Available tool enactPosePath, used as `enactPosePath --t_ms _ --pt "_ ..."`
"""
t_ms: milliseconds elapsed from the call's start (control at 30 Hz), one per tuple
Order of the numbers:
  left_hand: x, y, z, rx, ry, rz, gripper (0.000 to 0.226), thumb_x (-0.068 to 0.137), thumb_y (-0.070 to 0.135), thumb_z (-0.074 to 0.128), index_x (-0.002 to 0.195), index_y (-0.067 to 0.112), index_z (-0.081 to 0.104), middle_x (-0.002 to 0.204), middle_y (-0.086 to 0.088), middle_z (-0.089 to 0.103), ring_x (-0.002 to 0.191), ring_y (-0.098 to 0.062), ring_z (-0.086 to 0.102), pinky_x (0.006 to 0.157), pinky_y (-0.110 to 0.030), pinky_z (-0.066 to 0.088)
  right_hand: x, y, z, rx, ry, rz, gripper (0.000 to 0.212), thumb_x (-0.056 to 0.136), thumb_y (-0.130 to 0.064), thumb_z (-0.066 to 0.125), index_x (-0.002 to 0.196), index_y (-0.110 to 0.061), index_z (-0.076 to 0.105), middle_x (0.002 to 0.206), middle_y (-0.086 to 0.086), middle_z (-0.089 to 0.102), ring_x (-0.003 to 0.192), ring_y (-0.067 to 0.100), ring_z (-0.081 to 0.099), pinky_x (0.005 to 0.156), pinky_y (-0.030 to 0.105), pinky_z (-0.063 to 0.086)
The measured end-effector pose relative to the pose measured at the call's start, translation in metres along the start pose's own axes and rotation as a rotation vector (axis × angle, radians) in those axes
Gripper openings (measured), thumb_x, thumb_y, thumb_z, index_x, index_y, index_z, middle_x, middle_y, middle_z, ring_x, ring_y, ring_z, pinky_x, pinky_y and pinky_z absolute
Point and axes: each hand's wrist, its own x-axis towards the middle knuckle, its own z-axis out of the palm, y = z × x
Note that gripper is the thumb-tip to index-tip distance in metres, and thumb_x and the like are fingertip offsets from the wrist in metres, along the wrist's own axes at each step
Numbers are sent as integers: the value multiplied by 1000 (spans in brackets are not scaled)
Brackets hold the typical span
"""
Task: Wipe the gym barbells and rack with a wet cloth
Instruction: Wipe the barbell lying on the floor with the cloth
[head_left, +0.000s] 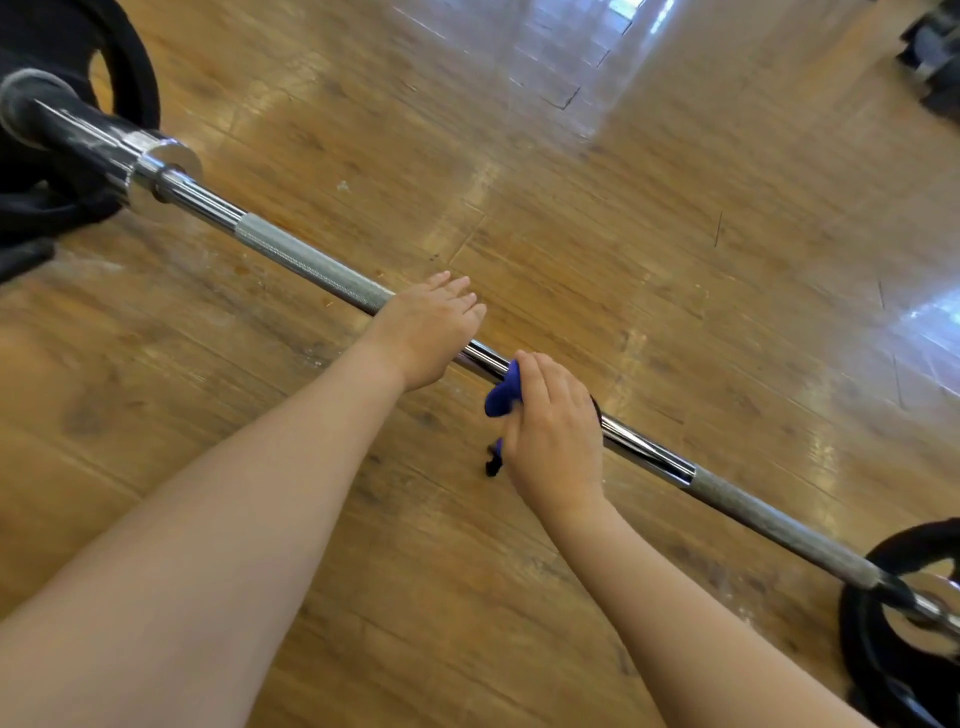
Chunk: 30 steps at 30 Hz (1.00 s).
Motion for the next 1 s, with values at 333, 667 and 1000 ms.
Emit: enactPosePath --t_ms 333,667,1000 --pt "-9 4 11 25 90 -35 61 96 14 45 149 4 16 154 -15 24 144 -27 16 117 -41 5 -36 42 -7 -111 107 80 45 75 8 50 119 5 59 115 19 63 104 35 60 96 37 38" --pt "-3 6 11 83 123 -26 54 88 1 24 140 2 40 144 -18 42 139 -29 32 115 -42 18 8 -2 13 -69 48 -54 47 67 12 60 114 6 62 108 19 66 95 34 65 81 42 54" --pt "8 3 -6 35 -139 8 59 94 3 44 148 9 23 156 -10 19 146 -23 10 118 -36 10 -32 32 -5 -52 87 66 65 57 26 65 120 6 60 121 21 61 109 37 59 95 46 45"
